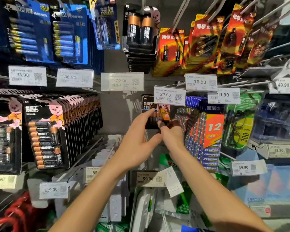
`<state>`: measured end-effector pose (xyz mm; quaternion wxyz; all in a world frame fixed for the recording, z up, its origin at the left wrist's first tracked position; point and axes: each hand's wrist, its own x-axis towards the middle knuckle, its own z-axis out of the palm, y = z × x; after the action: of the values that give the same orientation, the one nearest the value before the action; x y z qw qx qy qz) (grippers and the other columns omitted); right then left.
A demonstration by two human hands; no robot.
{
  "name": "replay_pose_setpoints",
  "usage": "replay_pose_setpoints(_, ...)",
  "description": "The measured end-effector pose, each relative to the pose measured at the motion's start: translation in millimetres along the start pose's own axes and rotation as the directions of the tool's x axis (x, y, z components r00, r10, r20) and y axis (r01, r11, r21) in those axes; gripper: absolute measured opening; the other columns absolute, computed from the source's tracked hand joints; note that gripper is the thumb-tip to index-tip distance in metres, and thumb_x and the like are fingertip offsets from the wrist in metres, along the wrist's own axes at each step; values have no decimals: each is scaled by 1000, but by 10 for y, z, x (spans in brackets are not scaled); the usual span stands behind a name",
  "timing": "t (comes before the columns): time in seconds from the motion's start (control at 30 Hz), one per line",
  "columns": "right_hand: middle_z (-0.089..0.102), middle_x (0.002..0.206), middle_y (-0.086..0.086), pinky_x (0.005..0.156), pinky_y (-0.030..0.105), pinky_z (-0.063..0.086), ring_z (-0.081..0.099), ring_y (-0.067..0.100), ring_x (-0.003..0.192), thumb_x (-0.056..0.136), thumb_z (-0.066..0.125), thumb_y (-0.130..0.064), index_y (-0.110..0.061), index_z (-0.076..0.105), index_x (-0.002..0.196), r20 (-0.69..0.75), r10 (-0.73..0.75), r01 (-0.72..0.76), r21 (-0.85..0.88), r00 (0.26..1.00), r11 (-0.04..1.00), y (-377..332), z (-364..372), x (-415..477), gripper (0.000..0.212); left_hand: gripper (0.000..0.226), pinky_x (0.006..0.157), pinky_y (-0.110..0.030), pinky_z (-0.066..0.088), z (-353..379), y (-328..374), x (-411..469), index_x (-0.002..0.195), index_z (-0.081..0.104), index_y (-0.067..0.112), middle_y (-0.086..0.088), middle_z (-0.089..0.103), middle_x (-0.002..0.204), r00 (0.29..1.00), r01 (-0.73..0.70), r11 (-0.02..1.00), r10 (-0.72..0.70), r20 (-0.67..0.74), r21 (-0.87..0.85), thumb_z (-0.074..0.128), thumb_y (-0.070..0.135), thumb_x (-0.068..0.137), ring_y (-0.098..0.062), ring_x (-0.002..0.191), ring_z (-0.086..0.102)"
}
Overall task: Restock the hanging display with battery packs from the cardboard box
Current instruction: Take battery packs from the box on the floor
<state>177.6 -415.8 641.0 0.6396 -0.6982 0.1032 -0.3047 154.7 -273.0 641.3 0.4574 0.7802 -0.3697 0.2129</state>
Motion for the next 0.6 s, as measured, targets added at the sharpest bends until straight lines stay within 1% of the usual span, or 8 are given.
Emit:
replay_pose_setpoints(0.07, 66, 94, 3, 76, 32, 51, 65, 23, 92, 94, 65, -23, -20, 59, 94, -35, -36, 30, -159, 999, 987, 48, -80, -87, 7, 70, 122, -38, 31, -5, -34, -131, 156, 29, 35, 22, 31, 159, 1000, -3, 1000, 3, 3, -10, 64, 26, 97, 7, 145, 26)
replay_pose_setpoints(0.13, 56, 126, 8, 98, 39, 48, 56, 26, 118, 91, 67, -25, -11, 47, 127, -31, -111, 99, -272, 993, 957, 119, -176, -234, 43, 69, 117, -47, 38, -17, -50, -247, 155, 27, 41, 25, 25, 161, 1000, -9, 1000, 9, 7, -1, 63, 30, 97, 6, 148, 23)
replay_pose_setpoints(0.2, 39, 139, 0, 111, 38, 38, 43, 20, 131, 92, 67, -23, -13, 33, 143, -13, -184, 172, -302, 983, 938, 140, -291, -427, 62, 68, 119, -44, 36, -25, -21, -362, 154, 28, 42, 26, 23, 162, 1000, 4, 1000, -4, -4, 11, 63, 30, 98, 5, 149, 19)
replay_pose_setpoints(0.23, 35, 136, -6, 111, 36, 37, 41, 17, 131, 92, 67, -21, -16, 34, 143, 1, -223, 213, -297, 975, 931, 134, -345, -532, 60, 67, 120, -34, 33, -29, 4, -431, 154, 29, 41, 25, 24, 161, 1000, 3, 1000, -3, -18, 22, 63, 28, 98, 5, 150, 18)
replay_pose_setpoints(0.3, 36, 129, -12, 111, 38, 40, 44, 13, 128, 92, 68, -18, -22, 40, 138, 24, -288, 284, -267, 957, 921, 135, -458, -743, 54, 65, 109, -7, 31, -51, 48, -600, 152, 32, 40, 24, 28, 159, 999, -3, 999, 6, -46, 53, 64, 26, 97, 4, 149, 21)
replay_pose_setpoints(0.33, 38, 127, -15, 110, 40, 42, 45, 12, 126, 92, 68, -17, -25, 43, 135, 38, -303, 303, -251, 952, 919, 134, -505, -852, 51, 64, 106, -4, 30, -69, 62, -695, 151, 33, 42, 26, 29, 158, 998, 1, 998, 4, -59, 70, 64, 28, 97, 5, 148, 23)
replay_pose_setpoints(0.43, 37, 120, -31, 105, 37, 46, 49, 6, 119, 91, 67, -18, -33, 46, 127, 76, -359, 366, -234, 930, 901, 146, -646, -1189, 44, 61, 112, -19, 29, -149, 91, -1025, 147, 34, 49, 35, 30, 154, 995, 47, 994, -37, -92, 103, 64, 33, 96, 14, 143, 25)
replay_pose_setpoints(0.6, 42, 119, -28, 96, 19, 42, 45, -2, 117, 89, 65, -19, -43, 46, 114, 216, -399, 438, -184, 891, 880, 436, -919, -1818, 40, 58, 111, -29, 37, -171, 229, -1759, 137, 47, 49, 40, 39, 147, 967, 209, 974, -191, -170, 93, 72, 27, 89, 19, 136, 33)
